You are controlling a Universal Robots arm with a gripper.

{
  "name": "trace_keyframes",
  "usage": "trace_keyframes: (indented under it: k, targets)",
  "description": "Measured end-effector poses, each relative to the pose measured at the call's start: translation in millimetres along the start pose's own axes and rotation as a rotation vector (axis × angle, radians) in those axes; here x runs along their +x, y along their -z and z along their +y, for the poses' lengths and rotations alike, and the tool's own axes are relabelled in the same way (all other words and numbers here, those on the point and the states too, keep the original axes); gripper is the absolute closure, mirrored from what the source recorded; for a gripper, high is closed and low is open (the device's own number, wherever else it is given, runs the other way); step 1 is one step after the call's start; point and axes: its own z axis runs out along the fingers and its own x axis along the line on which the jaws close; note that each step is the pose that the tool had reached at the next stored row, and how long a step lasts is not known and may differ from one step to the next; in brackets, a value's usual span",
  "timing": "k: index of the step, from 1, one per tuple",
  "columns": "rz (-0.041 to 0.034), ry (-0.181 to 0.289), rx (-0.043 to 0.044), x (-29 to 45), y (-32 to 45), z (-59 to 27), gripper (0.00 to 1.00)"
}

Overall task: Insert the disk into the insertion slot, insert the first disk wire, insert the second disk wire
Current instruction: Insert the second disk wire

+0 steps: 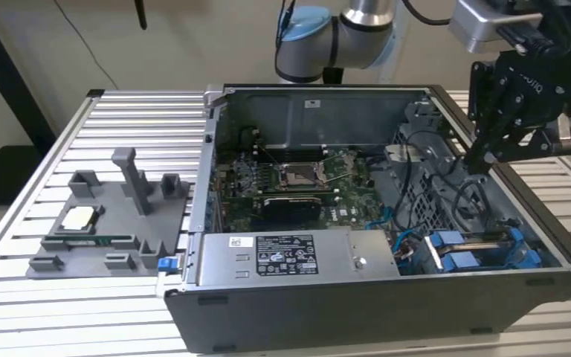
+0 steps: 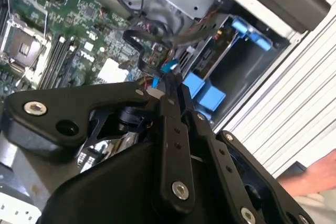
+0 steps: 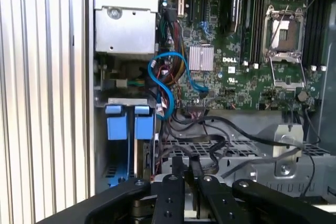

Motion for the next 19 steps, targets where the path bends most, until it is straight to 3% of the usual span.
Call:
trace_keyframes:
  k: [4, 15, 19]
  targets:
    - [0.0, 0.0, 0.0, 0.1, -1.3, 0.1, 0.84]
    - [-0.0001, 0.0, 0.0007, 2.4, -20.7, 1.1, 0.84]
    - [0.0002, 0.0, 0.0006, 2.6, -22.4, 1.2, 0.84]
